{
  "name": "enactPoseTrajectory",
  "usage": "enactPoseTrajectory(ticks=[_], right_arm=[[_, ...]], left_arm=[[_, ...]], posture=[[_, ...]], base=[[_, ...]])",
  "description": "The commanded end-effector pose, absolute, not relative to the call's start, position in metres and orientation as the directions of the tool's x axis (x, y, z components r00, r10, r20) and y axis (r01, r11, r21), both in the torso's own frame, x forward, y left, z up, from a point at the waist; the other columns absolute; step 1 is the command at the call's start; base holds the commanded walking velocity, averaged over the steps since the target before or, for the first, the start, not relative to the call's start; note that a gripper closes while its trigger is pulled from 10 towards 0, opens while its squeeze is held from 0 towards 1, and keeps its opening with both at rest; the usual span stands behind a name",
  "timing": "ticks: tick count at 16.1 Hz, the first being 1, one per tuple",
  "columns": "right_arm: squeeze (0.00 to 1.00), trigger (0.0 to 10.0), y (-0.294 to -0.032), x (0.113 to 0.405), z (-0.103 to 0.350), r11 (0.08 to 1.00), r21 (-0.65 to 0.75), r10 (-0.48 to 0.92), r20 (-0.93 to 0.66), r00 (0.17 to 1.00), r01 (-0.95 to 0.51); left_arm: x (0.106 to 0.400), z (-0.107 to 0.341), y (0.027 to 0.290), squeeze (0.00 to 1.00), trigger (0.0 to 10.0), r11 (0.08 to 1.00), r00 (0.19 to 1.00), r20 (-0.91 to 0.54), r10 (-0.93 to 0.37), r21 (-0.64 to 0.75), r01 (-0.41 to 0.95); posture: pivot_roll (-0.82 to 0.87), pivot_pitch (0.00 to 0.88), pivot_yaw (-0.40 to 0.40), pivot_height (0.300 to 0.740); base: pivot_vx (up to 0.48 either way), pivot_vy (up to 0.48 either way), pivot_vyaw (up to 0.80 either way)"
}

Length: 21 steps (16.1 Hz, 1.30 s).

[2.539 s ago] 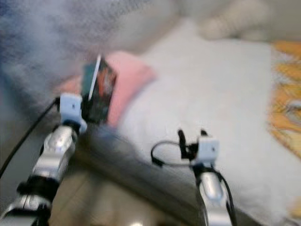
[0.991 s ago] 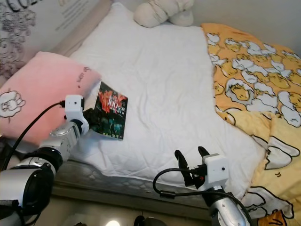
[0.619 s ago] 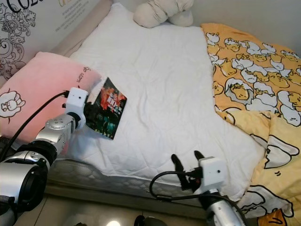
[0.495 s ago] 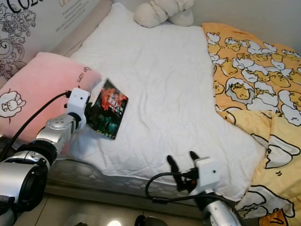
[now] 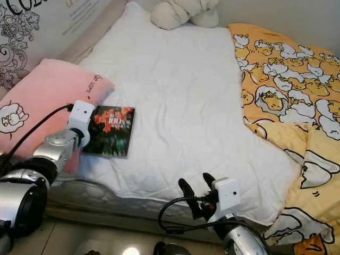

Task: Clean up the room

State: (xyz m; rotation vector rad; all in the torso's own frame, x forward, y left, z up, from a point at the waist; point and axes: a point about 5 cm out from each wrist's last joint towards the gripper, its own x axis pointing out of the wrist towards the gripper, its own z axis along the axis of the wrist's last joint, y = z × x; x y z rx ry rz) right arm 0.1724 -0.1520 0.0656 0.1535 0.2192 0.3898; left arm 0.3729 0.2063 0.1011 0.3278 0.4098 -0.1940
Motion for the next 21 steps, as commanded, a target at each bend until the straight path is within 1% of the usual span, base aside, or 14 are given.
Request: enactPoseTrajectory(ticks=[1,3,5,6,7,8,9,10,11,13,14,16,18,21], right_arm=[[0.0,10.0,-0.159,0.171,0.062,0.922,0.193,0.372,-0.202,0.906,-0.336],[0.0,10.0,-0.158,0.172,0.06,0.923,0.192,0.371,-0.206,0.905,-0.335],[0.0,10.0,-0.156,0.181,0.055,0.932,0.182,0.347,-0.192,0.918,-0.314],[0.0,10.0,-0.157,0.189,0.058,0.947,0.163,0.302,-0.159,0.94,-0.277],[0.0,10.0,-0.168,0.2,0.066,0.975,0.148,0.179,-0.096,0.979,-0.163],[0.0,10.0,-0.177,0.206,0.069,0.99,0.125,0.076,-0.062,0.995,-0.068],[0.0,10.0,-0.193,0.208,0.065,0.997,0.062,-0.045,-0.064,0.997,0.049],[0.0,10.0,-0.203,0.209,0.058,0.99,-0.067,-0.129,-0.091,0.988,0.123],[0.0,10.0,-0.211,0.212,0.049,0.979,-0.099,-0.192,-0.131,0.973,0.179],[0.0,10.0,-0.2,0.227,0.048,0.994,-0.041,-0.105,-0.098,0.99,0.101],[0.0,10.0,-0.197,0.23,0.049,0.996,-0.029,-0.091,-0.088,0.992,0.089],[0.0,10.0,-0.186,0.242,0.049,0.993,-0.103,-0.063,-0.085,0.994,0.054],[0.0,10.0,-0.185,0.247,0.049,0.993,-0.098,-0.08,-0.084,0.993,0.072],[0.0,10.0,-0.189,0.247,0.044,0.996,-0.08,-0.056,-0.091,0.994,0.049]], left_arm=[[0.38,0.114,0.202,1.0,10.0,0.907,0.911,-0.39,-0.136,0.32,0.272],[0.383,0.124,0.209,1.0,10.0,0.847,0.917,-0.382,-0.117,0.443,0.293],[0.389,0.139,0.203,1.0,10.0,0.841,0.932,-0.31,-0.186,0.441,0.314],[0.39,0.143,0.194,0.0,10.0,0.836,0.936,-0.261,-0.235,0.437,0.331],[0.384,0.145,0.17,0.0,10.0,0.891,0.926,-0.107,-0.362,0.252,0.378],[0.373,0.143,0.156,0.0,10.0,0.909,0.915,0.023,-0.403,0.122,0.398],[0.349,0.133,0.139,0.0,10.0,0.925,0.917,0.123,-0.38,0.02,0.38],[0.336,0.122,0.127,0.0,10.0,0.914,0.913,0.119,-0.391,-0.067,0.4],[0.327,0.108,0.118,0.0,10.0,0.92,0.921,0.107,-0.373,-0.085,0.383],[0.318,0.085,0.108,0.0,10.0,0.936,0.937,0.056,-0.344,-0.059,0.347],[0.316,0.084,0.109,0.0,10.0,0.934,0.936,0.055,-0.348,-0.06,0.351],[0.305,0.083,0.113,0.0,10.0,0.927,0.927,0.017,-0.374,-0.034,0.374],[0.302,0.075,0.12,0.0,10.0,0.922,0.923,-0.028,-0.385,0.044,0.386],[0.31,0.067,0.131,0.0,10.0,0.942,0.945,-0.088,-0.314,0.097,0.322]], posture=[[-0.1,0.055,-0.109,0.74],[-0.1,0.039,-0.103,0.74],[-0.07,0.0,-0.059,0.74],[-0.05,0.0,-0.033,0.74],[-0.03,0.0,0.01,0.74],[-0.01,0.0,0.012,0.74],[0.0,0.0,0.01,0.74],[0.02,0.0,0.006,0.74],[0.04,0.0,-0.006,0.74],[0.04,0.0,-0.018,0.74],[0.04,0.0,-0.02,0.74],[0.04,0.0,-0.016,0.74],[0.05,0.0,-0.021,0.74],[0.06,0.0,-0.034,0.74]], base=[[0.0,0.0,0.0],[0.0,0.0,0.0],[0.0,0.0,0.0],[0.0,0.0,0.0],[0.0,0.0,0.0],[0.0,0.0,0.0],[0.0,-0.48,0.0],[0.0,-0.469,0.0],[0.0,-0.465,0.0],[0.0,-0.469,0.0],[0.0,-0.469,0.0],[0.0,-0.476,0.0],[0.0,-0.48,-0.77],[0.0,-0.32,-0.78]])
